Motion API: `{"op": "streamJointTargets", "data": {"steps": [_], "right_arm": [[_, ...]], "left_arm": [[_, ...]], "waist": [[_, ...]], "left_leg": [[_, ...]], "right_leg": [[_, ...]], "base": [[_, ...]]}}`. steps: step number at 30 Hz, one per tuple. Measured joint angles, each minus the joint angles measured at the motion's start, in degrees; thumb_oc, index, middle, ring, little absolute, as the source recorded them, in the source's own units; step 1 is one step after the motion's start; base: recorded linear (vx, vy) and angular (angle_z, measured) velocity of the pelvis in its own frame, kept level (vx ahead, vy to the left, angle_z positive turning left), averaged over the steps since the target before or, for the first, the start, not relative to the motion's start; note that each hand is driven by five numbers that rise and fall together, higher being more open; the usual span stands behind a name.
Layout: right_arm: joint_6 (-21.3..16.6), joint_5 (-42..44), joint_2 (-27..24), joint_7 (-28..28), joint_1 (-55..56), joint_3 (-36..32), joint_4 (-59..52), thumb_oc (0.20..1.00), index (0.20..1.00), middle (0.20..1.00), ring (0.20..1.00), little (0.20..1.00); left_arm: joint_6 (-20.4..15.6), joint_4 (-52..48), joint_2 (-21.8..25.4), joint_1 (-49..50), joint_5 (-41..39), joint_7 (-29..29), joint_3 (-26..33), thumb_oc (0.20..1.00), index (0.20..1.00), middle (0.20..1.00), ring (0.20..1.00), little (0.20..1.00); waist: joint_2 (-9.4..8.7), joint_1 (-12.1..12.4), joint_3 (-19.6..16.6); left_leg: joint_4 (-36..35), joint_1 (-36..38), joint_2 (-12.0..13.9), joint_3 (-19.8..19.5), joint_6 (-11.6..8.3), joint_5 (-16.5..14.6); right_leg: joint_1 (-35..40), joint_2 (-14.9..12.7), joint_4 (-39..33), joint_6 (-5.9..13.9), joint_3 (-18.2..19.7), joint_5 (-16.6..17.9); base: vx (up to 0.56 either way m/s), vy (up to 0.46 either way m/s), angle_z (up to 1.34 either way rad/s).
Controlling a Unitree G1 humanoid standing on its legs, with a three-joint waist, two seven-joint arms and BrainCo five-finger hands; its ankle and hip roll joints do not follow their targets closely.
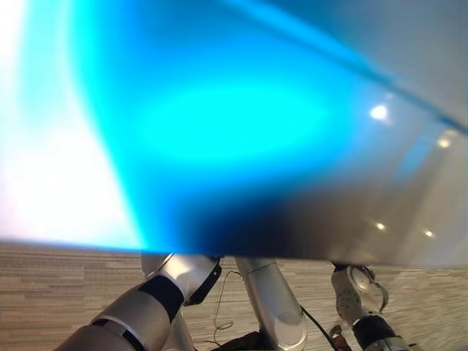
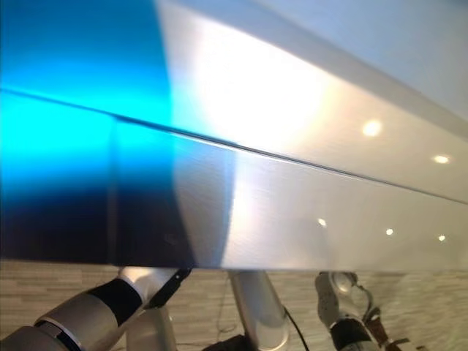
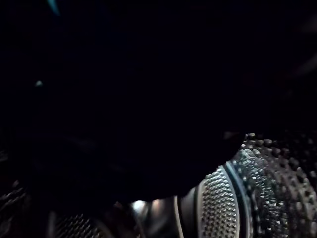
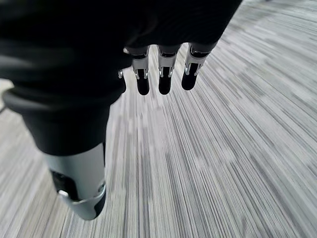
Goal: Grab the laundry basket,head to the washer,open it,put in the laundry and shut it.
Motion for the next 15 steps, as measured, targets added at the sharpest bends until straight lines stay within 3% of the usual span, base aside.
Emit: {"op": "streamJointTargets", "data": {"steps": [5, 6, 7, 8, 9, 11, 14, 15], "right_arm": [[0.3, -1.8, -1.7, 0.0, 0.5, -0.4, 4.1, 1.000, 1.000, 1.000, 1.000, 1.000], [0.9, -1.8, -2.4, 1.1, 0.6, -0.8, 5.6, 1.000, 1.000, 1.000, 1.000, 1.000], [1.8, -1.8, -2.5, 1.3, 0.8, -1.4, 5.2, 1.000, 1.000, 1.000, 1.000, 1.000], [3.0, -1.7, -2.9, 1.3, 0.7, -2.9, 4.6, 1.000, 1.000, 1.000, 1.000, 1.000], [3.4, -1.8, -3.8, 1.4, 0.3, -3.0, 4.5, 1.000, 1.000, 1.000, 1.000, 1.000], [3.6, -2.1, -4.1, 2.6, -1.3, -4.3, 3.9, 1.000, 1.000, 1.000, 1.000, 1.000], [3.7, -2.6, -5.2, 4.8, -2.0, -3.1, 4.5, 1.000, 1.000, 1.000, 1.000, 1.000], [4.0, -2.8, -5.2, 7.6, -3.4, -0.2, 6.1, 1.000, 1.000, 1.000, 1.000, 1.000]], "left_arm": [[2.5, 5.8, 2.3, -3.3, 2.0, -0.4, -1.2, 1.000, 1.000, 1.000, 1.000, 1.000], [8.9, 13.8, 7.6, -7.0, 4.5, -2.4, -7.6, 1.000, 1.000, 1.000, 1.000, 1.000], [12.8, 16.4, 9.4, -8.1, 6.8, -3.5, -7.4, 1.000, 1.000, 1.000, 1.000, 1.000], [17.8, 24.8, 11.8, -10.9, 11.2, -6.0, -11.1, 1.000, 1.000, 1.000, 1.000, 1.000], [21.7, 35.6, 12.4, -15.4, 13.9, -7.5, -16.7, 1.000, 1.000, 1.000, 1.000, 1.000], [30.6, 43.3, 14.7, -18.4, 21.7, -9.5, -18.7, 1.000, 1.000, 1.000, 1.000, 1.000], [36.8, 46.6, 14.8, -21.9, 36.7, -9.7, -25.6, 1.000, 1.000, 1.000, 1.000, 1.000], [39.4, 45.3, 13.6, -22.3, 47.8, -9.2, -28.2, 1.000, 1.000, 1.000, 1.000, 1.000]], "waist": [[-0.20, -0.1, -0.1], [-0.31, -0.2, -0.2], [-0.21, 0.4, -1.5], [0.23, 0.4, -4.0], [0.47, 0.6, -6.4], [0.56, 1.6, -8.1], [1.30, 5.5, -8.5], [1.51, 6.7, -8.6]], "left_leg": [[-0.3, -0.2, 0.2, -0.1, -1.00, 0.8], [-0.5, 0.8, 0.5, -0.1, -1.20, 1.0], [-0.5, 0.4, 0.7, -0.1, -1.27, 1.1], [0.0, -1.4, 0.8, -0.2, -1.16, 1.0], [0.3, -2.8, 0.9, -0.2, -1.10, 1.0], [1.0, -4.1, 1.5, -0.5, -1.33, 1.1], [-0.7, -4.2, 2.3, -0.7, -2.85, 2.1], [-1.5, -4.0, 3.1, -0.9, -3.50, 2.4]], "right_leg": [[0.4, -0.2, -0.6, 0.80, -0.2, -0.3], [1.4, 0.1, -0.7, 0.83, -0.4, -0.3], [1.0, 0.2, -0.7, 0.77, -0.9, -0.4], [-0.4, 0.2, -0.7, 0.68, -1.1, -0.4], [-1.8, 0.2, -0.8, 0.69, -1.3, -0.4], [-2.6, 0.4, -0.8, -0.41, -2.2, 0.5], [-3.0, 0.7, -0.8, -1.13, -3.1, 1.0], [-3.0, 0.6, -0.9, -1.10, -4.1, 0.6]], "base": [[0.01, -0.014, 0.07], [0.00, -0.030, -0.05], [0.00, -0.030, -0.06], [-0.01, -0.032, -0.03], [0.00, 0.000, 0.00], [-0.02, -0.001, 0.06], [-0.01, 0.016, 0.13], [0.00, 0.004, 0.23]]}}
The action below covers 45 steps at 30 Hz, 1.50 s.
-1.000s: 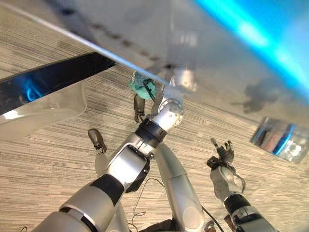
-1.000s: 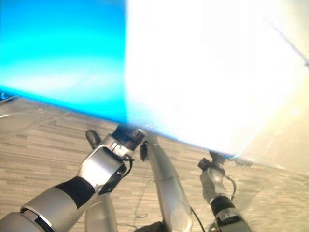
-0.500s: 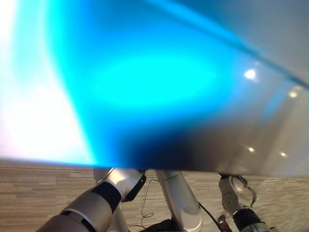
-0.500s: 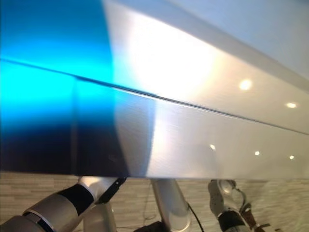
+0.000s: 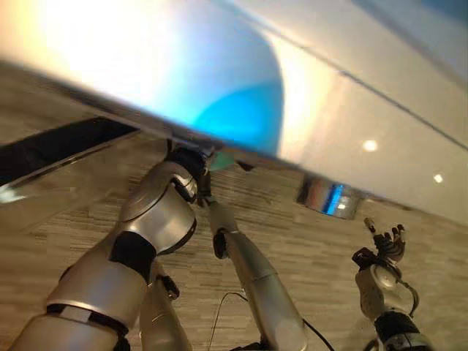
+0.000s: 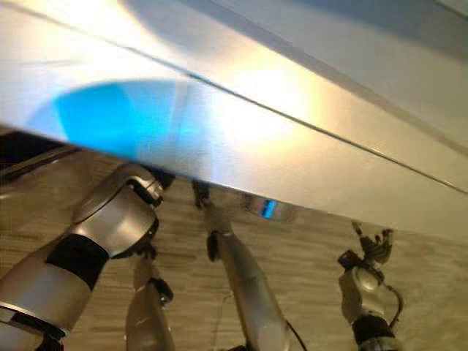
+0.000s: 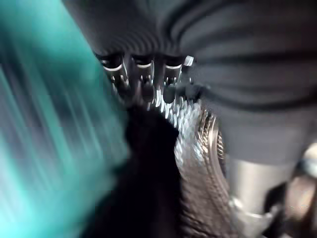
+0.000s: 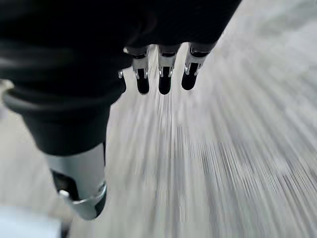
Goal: Grab the laundry basket,head to the washer,open it,put in the laundry and shut it.
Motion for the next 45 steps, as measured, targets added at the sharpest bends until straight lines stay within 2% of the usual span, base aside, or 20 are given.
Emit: {"op": "streamJointTargets", "data": {"steps": [2, 4, 8, 9, 10, 11, 12, 13, 15, 19, 21, 24, 30, 33, 35, 38, 39, 42, 44, 45], "right_arm": [[0.3, -0.2, 0.4, 1.5, -1.2, 0.8, 0.3, 1.000, 1.000, 1.000, 1.000, 1.000], [0.4, -0.2, -0.9, 3.8, -6.2, 0.9, 13.7, 1.000, 1.000, 1.000, 1.000, 1.000], [1.0, 2.8, -0.4, 6.1, -6.1, 0.7, 19.6, 1.000, 1.000, 1.000, 1.000, 1.000], [1.1, 4.7, 2.3, 6.7, -11.1, -2.2, 26.0, 1.000, 1.000, 1.000, 1.000, 1.000], [3.7, 16.0, 3.5, 0.2, -31.2, -7.6, 44.7, 1.000, 1.000, 1.000, 1.000, 1.000], [3.7, 18.7, 2.9, -0.7, -40.9, -1.2, 45.4, 1.000, 1.000, 1.000, 1.000, 1.000], [6.9, 21.5, 1.6, -3.0, -47.8, 2.5, 47.1, 1.000, 1.000, 1.000, 1.000, 1.000], [8.7, 17.6, 0.5, 1.0, -49.2, 7.9, 48.4, 1.000, 1.000, 1.000, 1.000, 1.000], [10.5, 17.1, -3.0, 2.7, -50.2, 9.3, 48.9, 1.000, 1.000, 1.000, 1.000, 1.000], [8.9, 17.0, -4.6, 3.6, -46.2, 6.4, 46.7, 1.000, 1.000, 1.000, 1.000, 1.000], [8.7, 17.1, -5.7, 3.5, -46.6, 3.9, 47.6, 1.000, 1.000, 1.000, 1.000, 1.000], [9.1, 17.1, -7.3, 3.4, -48.6, 3.4, 47.9, 1.000, 1.000, 1.000, 1.000, 1.000], [9.0, 17.2, -6.8, 3.3, -48.0, 1.7, 50.1, 1.000, 1.000, 1.000, 1.000, 1.000], [9.6, 17.1, -6.8, 2.5, -46.7, 1.7, 51.1, 1.000, 1.000, 1.000, 1.000, 1.000], [10.1, 16.2, -7.1, 3.0, -45.1, 0.7, 51.3, 1.000, 1.000, 1.000, 1.000, 1.000], [11.4, 13.5, -7.0, 5.4, -37.7, -0.2, 50.4, 1.000, 1.000, 1.000, 1.000, 1.000], [11.6, 13.0, -6.9, 6.1, -35.2, -0.7, 50.3, 1.000, 1.000, 1.000, 1.000, 1.000], [12.8, 11.8, -6.3, 7.8, -27.1, -3.2, 49.3, 1.000, 1.000, 1.000, 1.000, 1.000], [13.1, 10.8, -5.3, 8.6, -25.9, -4.4, 49.4, 1.000, 1.000, 1.000, 1.000, 1.000], [13.6, 10.1, -3.7, 8.9, -26.7, -4.2, 48.8, 1.000, 1.000, 1.000, 1.000, 1.000]], "left_arm": [[1.2, -0.9, -1.7, 0.1, 4.1, -0.2, 0.3, 1.000, 1.000, 1.000, 1.000, 1.000], [3.0, -1.9, -5.1, -0.5, 13.0, -0.5, -3.7, 1.000, 1.000, 1.000, 1.000, 1.000], [3.7, -3.8, -10.0, -0.8, 19.4, -0.8, -4.4, 1.000, 1.000, 1.000, 1.000, 1.000], [4.0, -4.7, -11.4, -1.4, 20.8, -1.6, -4.7, 1.000, 1.000, 1.000, 1.000, 1.000], [4.1, -5.8, -16.1, -1.6, 20.5, -2.9, -1.8, 1.000, 1.000, 1.000, 1.000, 1.000], [4.1, -8.7, -15.4, -0.5, 20.7, -3.0, -5.4, 1.000, 1.000, 1.000, 1.000, 1.000], [4.4, -17.2, -14.2, 2.5, 21.1, -3.7, -3.8, 1.000, 1.000, 1.000, 1.000, 1.000], [4.2, -27.4, -13.2, 2.3, 21.1, -4.2, -3.9, 1.000, 1.000, 1.000, 1.000, 1.000], [3.7, -33.2, -12.4, 0.0, 21.0, -3.9, -3.2, 1.000, 1.000, 1.000, 1.000, 1.000], [0.9, -42.6, -6.5, 3.6, 21.1, -3.5, -2.5, 1.000, 1.000, 1.000, 1.000, 1.000], [-1.4, -46.7, -4.5, 7.9, 21.6, -3.1, 0.2, 1.000, 1.000, 1.000, 1.000, 1.000], [-4.7, -50.6, -4.9, 17.3, 21.6, -2.6, 4.6, 1.000, 1.000, 1.000, 1.000, 1.000], [-7.8, -50.7, -3.4, 20.8, 21.0, -3.8, 2.6, 1.000, 1.000, 1.000, 1.000, 1.000], [-9.6, -53.6, 2.5, 25.9, 20.8, -5.8, 2.1, 1.000, 1.000, 1.000, 1.000, 1.000], [-9.8, -55.0, 3.8, 26.9, 20.7, -7.0, 3.2, 1.000, 1.000, 1.000, 1.000, 1.000], [-11.0, -60.9, 11.9, 33.8, 20.2, -10.2, 3.7, 1.000, 1.000, 1.000, 1.000, 1.000], [-11.4, -61.1, 13.1, 35.4, 19.5, -10.9, 3.9, 1.000, 1.000, 1.000, 1.000, 1.000], [-12.0, -66.1, 18.7, 41.8, 16.6, -13.3, 6.1, 1.000, 1.000, 1.000, 1.000, 1.000], [-12.0, -68.4, 21.0, 44.4, 16.4, -14.2, 6.5, 1.000, 1.000, 1.000, 1.000, 1.000], [-12.2, -69.8, 22.5, 47.5, 16.2, -15.1, 9.1, 1.000, 1.000, 1.000, 1.000, 1.000]], "waist": [[0.02, 0.0, 0.0], [0.04, 0.1, 0.0], [0.06, -0.2, 0.0], [0.70, 1.8, 0.2], [2.43, 3.7, 0.3], [5.05, 5.4, 0.3], [9.40, 7.1, 0.2], [12.73, 10.1, 0.3], [11.36, 9.8, 1.7], [7.68, 6.2, 5.4], [7.03, 5.3, 7.4], [7.01, 5.8, 7.4], [7.02, 9.6, 7.4], [7.05, 10.1, 7.4], [7.07, 10.7, 7.4], [7.39, 12.0, 7.4], [7.42, 12.3, 7.4], [7.76, 12.9, 7.2], [7.82, 13.8, 7.2], [7.82, 14.3, 7.2]], "left_leg": [[-0.1, 0.7, 0.6, -0.8, 0.11, 0.2], [-0.1, 0.5, -0.5, -0.9, 0.33, 0.3], [-0.1, 0.3, -1.9, -0.9, 1.06, 0.0], [0.9, -0.1, -2.1, -1.3, 2.08, 0.3], [3.4, -1.5, -3.3, -3.9, 3.57, -0.1], [3.0, -1.4, -3.7, -4.4, 4.08, 0.2], [2.0, -1.2, -3.5, -4.7, 3.93, 0.1], [-0.1, -0.8, -3.5, -3.7, 3.73, 0.7], [0.2, -2.3, -4.9, -4.1, 3.44, 0.9], [0.2, -1.9, -5.7, -4.9, 3.54, 1.0], [0.2, -0.5, -5.2, -5.6, 3.53, 1.0], [0.2, 0.6, -5.0, -7.5, 3.51, 1.0], [0.2, 0.4, -5.1, -10.0, 3.29, 1.8], [0.2, 1.4, -4.9, -10.5, 3.15, 2.4], [0.2, 1.6, -5.1, -10.5, 3.44, 2.7], [0.2, 5.3, -5.2, -10.8, 3.37, 2.7], [0.2, 6.3, -5.4, -11.2, 3.41, 2.6], [0.2, 8.0, -6.9, -13.7, 4.33, 2.5], [0.3, 7.8, -8.2, -14.0, 4.87, 2.8], [0.3, 8.0, -8.8, -13.9, 5.26, 2.9]], "right_leg": [[0.0, -0.3, 0.0, -0.06, -0.7, 0.0], [0.1, -1.7, 0.4, 0.02, -0.8, -0.2], [0.2, -3.1, 0.4, 0.05, -0.7, -0.2], [0.0, -3.7, 1.9, 1.01, -0.8, -1.3], [-1.4, -5.5, 6.0, 0.61, -0.4, -1.9], [-1.5, -5.9, 5.8, 0.90, -0.3, -2.1], [-1.8, -6.1, 5.6, 0.35, -0.9, -1.9], [-2.9, -7.1, 6.4, -1.25, -2.0, -2.5], [-4.9, -9.0, 7.4, -2.63, -2.0, -0.8], [-4.2, -9.9, 7.4, -2.31, -2.1, -0.8], [-2.8, -9.5, 7.2, -2.29, -2.4, -0.8], [-1.7, -9.4, 7.2, -2.35, -2.6, -0.7], [-0.3, -9.9, 6.4, -1.51, -3.9, -0.5], [1.4, -10.0, 6.2, -1.33, -4.6, -0.4], [2.0, -10.4, 6.1, -1.19, -5.1, -0.4], [6.3, -10.7, 6.2, -0.88, -5.8, -0.8], [7.6, -10.8, 6.2, -0.65, -5.9, -1.0], [11.2, -13.0, 5.2, 0.32, -7.2, -0.8], [11.6, -14.0, 4.6, 1.08, -7.0, -0.2], [12.4, -14.4, 3.3, 1.54, -6.9, 0.8]], "base": [[0.01, -0.001, 0.19], [0.01, 0.021, 0.22], [0.02, 0.005, 0.08], [0.03, 0.015, 0.13], [0.01, 0.103, 0.18], [0.01, 0.123, 0.33], [0.01, 0.075, 0.40], [-0.05, 0.028, 0.48], [-0.07, 0.007, 0.30], [-0.01, 0.009, 0.05], [-0.03, 0.021, -0.07], [-0.02, 0.002, -0.03], [-0.01, 0.029, 0.14], [-0.01, 0.072, 0.11], [-0.02, 0.078, 0.10], [-0.01, 0.060, 0.05], [-0.02, 0.102, 0.27], [-0.01, 0.087, 0.37], [-0.01, 0.111, 0.21], [-0.02, 0.105, 0.11]]}}
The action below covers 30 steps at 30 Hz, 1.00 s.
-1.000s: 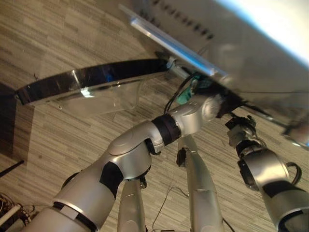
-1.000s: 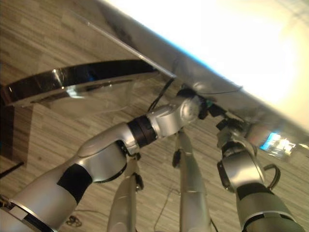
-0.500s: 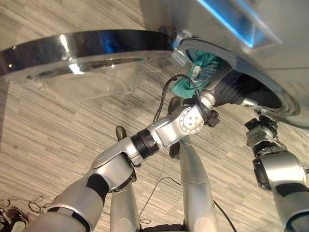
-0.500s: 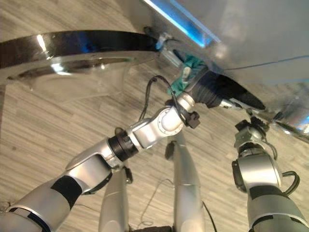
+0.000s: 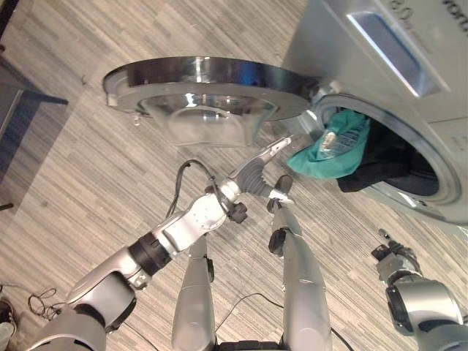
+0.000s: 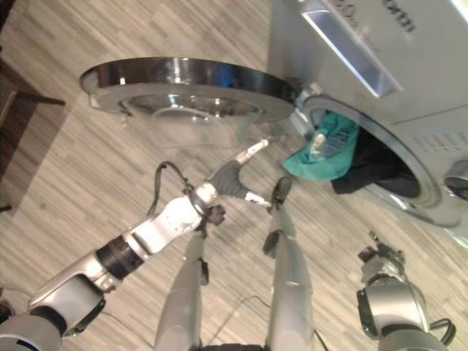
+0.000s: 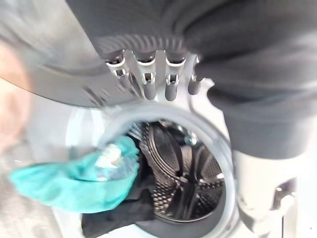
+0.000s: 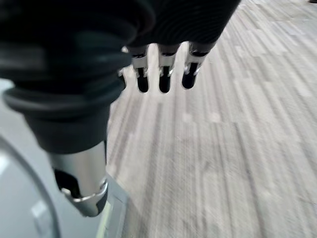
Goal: Grab the laundry basket,head to the washer,open it,put in the laundry and shut it.
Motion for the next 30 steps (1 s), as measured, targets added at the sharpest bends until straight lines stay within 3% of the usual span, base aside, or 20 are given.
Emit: {"op": "streamJointTargets", "data": {"steps": [5, 8, 14, 17, 19, 25, 26, 27, 29, 30], "right_arm": [[0.5, -2.3, 3.8, 2.0, -1.7, 1.1, -3.2, 1.000, 1.000, 1.000, 1.000, 1.000], [0.5, -7.0, 4.7, 2.6, -1.5, 2.7, -4.4, 1.000, 1.000, 1.000, 1.000, 1.000], [1.7, -10.1, 3.3, 3.3, 1.1, 1.2, -3.3, 1.000, 1.000, 1.000, 1.000, 1.000], [2.9, -11.2, -0.4, 3.2, -1.3, 0.3, -2.7, 1.000, 1.000, 1.000, 1.000, 1.000], [3.2, -11.6, -4.5, 3.3, -2.0, -0.8, -1.7, 1.000, 1.000, 1.000, 1.000, 1.000], [3.2, -12.5, -5.6, 3.8, 8.8, -7.0, -1.3, 1.000, 1.000, 1.000, 1.000, 1.000], [3.1, -12.5, -4.3, 3.6, 10.3, -6.1, -1.2, 1.000, 1.000, 1.000, 1.000, 1.000], [0.4, -13.4, -1.4, 1.4, 12.4, -3.5, -3.5, 1.000, 1.000, 1.000, 1.000, 1.000], [2.7, -13.4, 1.9, 0.1, 9.9, -4.2, -0.3, 1.000, 1.000, 1.000, 1.000, 1.000], [2.8, -14.0, 2.8, -0.6, 6.1, -4.8, 0.4, 1.000, 1.000, 1.000, 1.000, 1.000]], "left_arm": [[-0.1, -0.4, 1.6, 6.1, -1.0, -0.9, 3.5, 1.000, 1.000, 1.000, 1.000, 1.000], [-0.3, -2.7, 2.3, 11.8, -2.6, -1.3, 8.6, 1.000, 1.000, 1.000, 1.000, 1.000], [-0.9, -4.3, 2.6, 14.0, -4.6, -1.0, 13.3, 1.000, 1.000, 1.000, 1.000, 1.000], [-1.3, -6.9, 2.2, 19.0, -4.7, -0.7, 19.0, 1.000, 1.000, 1.000, 1.000, 1.000], [-0.8, -6.8, 3.5, 20.2, -4.6, -0.8, 19.3, 1.000, 1.000, 1.000, 1.000, 1.000], [-0.8, -7.1, 4.0, 22.7, -4.3, -0.8, 21.6, 1.000, 1.000, 1.000, 1.000, 1.000], [-0.8, -7.1, 3.0, 22.8, -4.3, -0.7, 21.4, 1.000, 1.000, 1.000, 1.000, 1.000], [-0.9, -6.5, -0.9, 22.5, -4.4, 0.8, 22.7, 1.000, 1.000, 1.000, 1.000, 1.000], [-0.8, -5.8, -3.3, 20.8, -4.2, 1.5, 19.6, 1.000, 1.000, 1.000, 1.000, 1.000], [-1.0, -6.5, -3.3, 19.2, -4.1, 1.1, 17.1, 1.000, 1.000, 1.000, 1.000, 1.000]], "waist": [[0.48, 1.6, 0.0], [0.78, 2.8, 0.1], [0.36, 3.3, 0.6], [0.64, 3.4, 0.8], [1.58, 4.5, 1.7], [1.50, 4.2, 1.7], [1.55, 3.7, 1.7], [1.75, 3.8, 1.7], [1.66, 3.4, 1.6], [2.93, 3.2, 1.8]], "left_leg": [[0.7, 2.0, -0.5, -1.1, 0.38, -0.2], [1.3, 2.9, -1.2, -1.7, 0.75, -0.4], [5.7, -1.5, -2.5, -3.6, 1.80, -1.6], [7.2, -5.4, -2.6, -4.9, 1.81, -1.9], [6.9, -6.7, -2.3, -6.2, 1.32, -1.2], [6.2, -6.3, -2.3, -6.1, 1.33, -1.2], [6.2, -6.3, -2.4, -6.1, 1.43, -1.3], [6.6, -6.2, -2.6, -6.1, 1.70, -1.4], [6.1, -6.2, -2.4, -6.1, 1.71, -1.4], [5.6, -6.2, -2.7, -6.2, 1.86, -1.1]], "right_leg": [[4.0, -0.1, -2.7, -0.33, -0.8, 1.2], [6.9, -0.3, -5.2, 0.17, -1.8, 3.0], [6.0, -1.5, -5.2, 0.68, -2.1, 3.0], [3.2, -1.4, -5.1, 0.73, -2.4, 3.0], [2.5, -1.2, -5.0, 0.74, -3.0, 3.0], [2.7, -1.2, -4.7, 1.20, -3.0, 2.5], [2.6, -1.2, -4.6, 1.38, -2.9, 2.3], [2.7, -1.6, -4.1, 1.52, -3.0, 2.0], [2.6, -1.6, -3.9, 1.67, -2.8, 1.9], [2.5, -1.9, -4.0, 1.58, -3.0, 2.0]], "base": [[-0.01, 0.068, 0.10], [-0.03, 0.071, 0.14], [-0.02, 0.015, 0.15], [0.02, 0.000, 0.17], [0.07, -0.003, 0.22], [0.01, 0.020, 0.01], [0.00, 0.065, 0.02], [0.00, 0.000, 0.00], [0.00, 0.033, 0.01], [0.00, 0.081, 0.09]]}}
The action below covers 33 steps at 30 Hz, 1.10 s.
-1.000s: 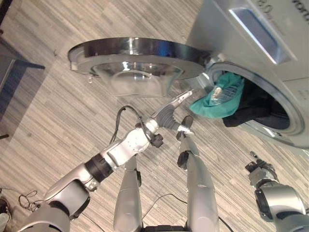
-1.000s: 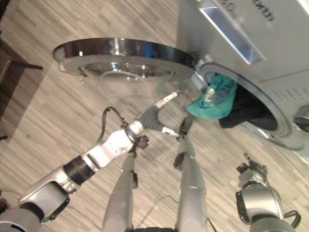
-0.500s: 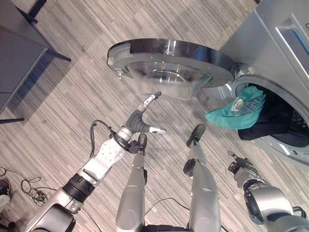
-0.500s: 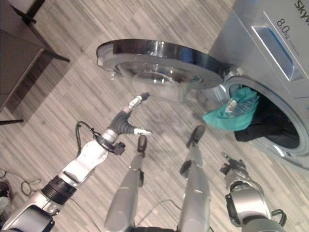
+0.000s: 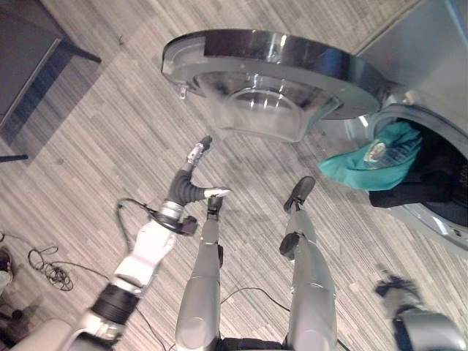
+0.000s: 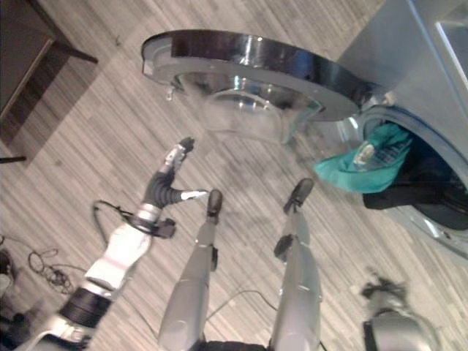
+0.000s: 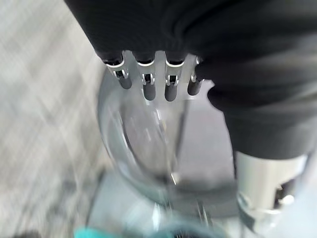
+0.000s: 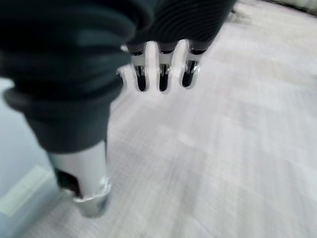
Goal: Grab the laundry basket,head to the washer,open it,put in the laundry and shut it.
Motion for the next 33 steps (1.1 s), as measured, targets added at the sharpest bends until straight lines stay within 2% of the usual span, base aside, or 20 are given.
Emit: {"op": "streamJointTargets", "data": {"steps": [2, 3, 4, 5, 9, 11, 14, 16, 19, 22, 24, 26, 29, 30, 31, 33], "right_arm": [[-0.3, -0.7, -1.0, 0.0, -2.5, -0.6, -1.1, 1.000, 1.000, 1.000, 1.000, 1.000], [-0.3, -0.7, -1.0, 0.0, -2.5, -0.6, -1.1, 1.000, 1.000, 1.000, 1.000, 1.000], [-2.0, -1.5, -5.7, 0.0, -6.8, -0.5, -2.7, 1.000, 1.000, 1.000, 1.000, 1.000], [-2.4, -1.5, -6.0, 0.0, -7.5, -0.5, -2.8, 1.000, 1.000, 1.000, 1.000, 1.000], [-2.3, -1.7, -8.2, -0.8, -9.8, -1.7, -1.8, 1.000, 1.000, 1.000, 1.000, 1.000], [-2.4, -2.8, -12.6, -1.1, -10.6, -1.9, -1.5, 1.000, 1.000, 1.000, 1.000, 1.000], [-2.4, -2.9, -13.5, -1.2, -12.3, -1.7, -1.7, 1.000, 1.000, 1.000, 1.000, 1.000], [0.0, -2.8, -14.1, -2.8, -18.4, -0.9, 3.0, 1.000, 1.000, 1.000, 1.000, 1.000], [-1.3, -3.7, -15.5, -3.1, -18.7, -0.5, 0.3, 1.000, 1.000, 1.000, 1.000, 1.000], [-1.1, -3.7, -18.0, -3.8, -11.4, -5.9, 0.9, 1.000, 1.000, 1.000, 1.000, 1.000], [-1.5, -2.8, -15.9, -5.5, -7.0, -6.9, 0.7, 1.000, 1.000, 1.000, 1.000, 1.000], [-2.4, -2.5, -7.8, -8.6, -1.8, -2.7, -3.9, 1.000, 1.000, 1.000, 1.000, 1.000], [-3.2, -2.7, -0.6, -11.2, 2.1, -2.6, -12.3, 1.000, 1.000, 1.000, 1.000, 1.000], [-3.5, -3.0, 0.9, -11.7, 8.4, -2.6, -26.8, 1.000, 1.000, 1.000, 1.000, 1.000], [-4.7, -4.1, 0.7, -11.7, 12.2, -1.8, -35.0, 1.000, 1.000, 1.000, 1.000, 1.000], [-5.5, -6.8, -0.1, -12.4, 19.5, -2.3, -47.4, 1.000, 1.000, 1.000, 1.000, 1.000]], "left_arm": [[0.0, -0.5, 0.0, 0.0, 0.0, 0.0, -0.3, 1.000, 1.000, 1.000, 1.000, 1.000], [0.0, -0.5, 0.0, 0.0, 0.0, 0.0, -0.3, 1.000, 1.000, 1.000, 1.000, 1.000], [-0.4, -1.3, 0.5, 1.2, -0.1, 0.1, 0.2, 1.000, 1.000, 1.000, 1.000, 1.000], [-0.4, -1.1, 0.6, 1.3, -0.1, 0.0, 0.4, 1.000, 1.000, 1.000, 1.000, 1.000], [-0.6, -1.1, 0.7, 0.7, 0.0, 0.0, -0.7, 1.000, 1.000, 1.000, 1.000, 1.000], [-0.8, -1.1, 0.8, 0.7, 0.0, 0.0, -0.6, 1.000, 1.000, 1.000, 1.000, 1.000], [-0.9, -1.2, 1.1, 0.6, -0.1, 0.0, -0.7, 1.000, 1.000, 1.000, 1.000, 1.000], [-0.9, -1.1, 4.2, -0.3, 0.0, -0.3, -2.2, 1.000, 1.000, 1.000, 1.000, 1.000], [-0.8, -0.6, 4.4, -2.6, 0.0, 0.2, -2.7, 1.000, 1.000, 1.000, 1.000, 1.000], [-0.7, -1.2, 3.7, -4.2, 0.0, 0.5, -1.8, 1.000, 1.000, 1.000, 1.000, 1.000], [-0.6, -1.3, 3.7, -2.3, 0.0, 1.0, 0.4, 1.000, 1.000, 1.000, 1.000, 1.000], [-0.1, -1.9, 4.3, -0.7, 0.1, 3.1, 2.3, 1.000, 1.000, 1.000, 1.000, 1.000], [0.6, -2.0, 6.5, 0.7, 0.5, 4.4, 4.1, 1.000, 1.000, 1.000, 1.000, 1.000], [1.4, -2.6, 6.6, 3.1, 0.5, 5.0, 7.6, 1.000, 1.000, 1.000, 1.000, 1.000], [1.6, -2.4, 6.7, 4.7, 0.5, 5.3, 9.9, 1.000, 1.000, 1.000, 1.000, 1.000], [2.4, -1.1, 6.0, 6.0, 0.5, 6.0, 11.0, 1.000, 1.000, 1.000, 1.000, 1.000]], "waist": [[1.67, 0.8, -0.1], [1.67, 0.8, -0.1], [4.91, 4.0, -0.8], [4.91, 4.2, -0.8], [5.34, 4.7, -1.1], [5.77, 6.2, -1.4], [5.93, 6.8, -1.5], [6.20, 5.7, -1.7], [6.49, 6.1, -2.0], [5.68, 4.6, -1.9], [4.54, 2.3, -1.9], [2.30, 0.1, -1.6], [1.39, -1.5, -1.4], [1.08, -1.8, -1.2], [0.93, -2.2, -1.0], [0.63, -2.6, -0.7]], "left_leg": [[-0.4, 0.1, -0.2, -0.2, 0.12, 0.2], [-0.4, 0.1, -0.2, -0.2, 0.12, 0.2], [-1.9, -0.1, -0.5, -0.2, 0.61, 0.9], [-2.4, 0.0, -0.6, -0.2, 0.12, 1.6], [-2.9, -0.2, -1.6, -1.3, 0.40, 2.0], [-2.5, -0.9, -2.4, -1.6, 0.46, 2.1], [-2.2, -0.9, -2.7, -2.0, 0.45, 2.1], [-1.4, -1.5, -2.8, -2.2, 0.43, 2.1], [-1.3, -2.3, -2.6, -2.6, 0.35, 2.2], [-0.2, -3.9, -2.8, -3.1, 0.33, 2.1], [-0.5, -3.9, -2.6, -3.1, 0.79, 1.9], [-0.5, -4.0, -1.7, -2.7, 0.57, 2.0], [-0.5, -5.1, -0.9, -2.3, -0.08, 1.8], [-0.4, -6.1, -0.4, -1.8, -0.25, 1.7], [-0.4, -6.5, -0.2, -1.6, -0.42, 1.8], [-0.4, -6.5, 0.4, -1.6, -0.67, 1.7]], "right_leg": [[0.0, -0.3, 0.0, 0.01, -0.1, 0.0], [0.0, -0.3, 0.0, 0.01, -0.1, 0.0], [-1.1, -0.8, 0.2, 0.03, -0.1, -0.1], [-1.4, -1.0, 0.7, 0.07, -0.1, -0.2], [-2.0, -2.3, 2.5, 0.70, -0.3, -1.4], [-3.0, -3.5, 4.6, 1.08, -0.3, -2.2], [-2.9, -3.9, 5.4, 1.28, -0.3, -2.4], [-3.0, -4.1, 5.7, 1.47, -0.3, -2.5], [-4.0, -4.1, 6.7, 1.66, -0.3, -3.1], [-4.7, -4.2, 7.2, 1.56, -0.4, -3.2], [-4.8, -4.0, 7.1, 1.52, -0.3, -3.4], [-5.0, -3.0, 6.7, 1.09, -0.2, -3.1], [-6.3, -1.9, 6.2, 0.71, 0.1, -2.8], [-7.6, -1.4, 6.1, 0.70, 0.5, -2.9], [-8.1, -1.0, 5.7, 0.59, 0.5, -2.8], [-8.0, -0.5, 5.6, 0.44, 0.5, -2.8]], "base": [[0.01, 0.047, 0.08], [0.01, 0.013, 0.06], [0.02, 0.000, 0.06], [0.03, -0.003, 0.11], [0.03, -0.003, 0.13], [0.04, -0.012, 0.18], [0.02, -0.036, 0.09], [0.01, -0.030, 0.07], [-0.04, -0.040, 0.05], [0.03, -0.051, 0.10], [0.02, -0.023, -0.01], [-0.03, -0.015, -0.16], [-0.01, -0.041, -0.15], [-0.01, -0.073, -0.17], [-0.02, -0.081, -0.18], [-0.01, -0.072, -0.09]]}}
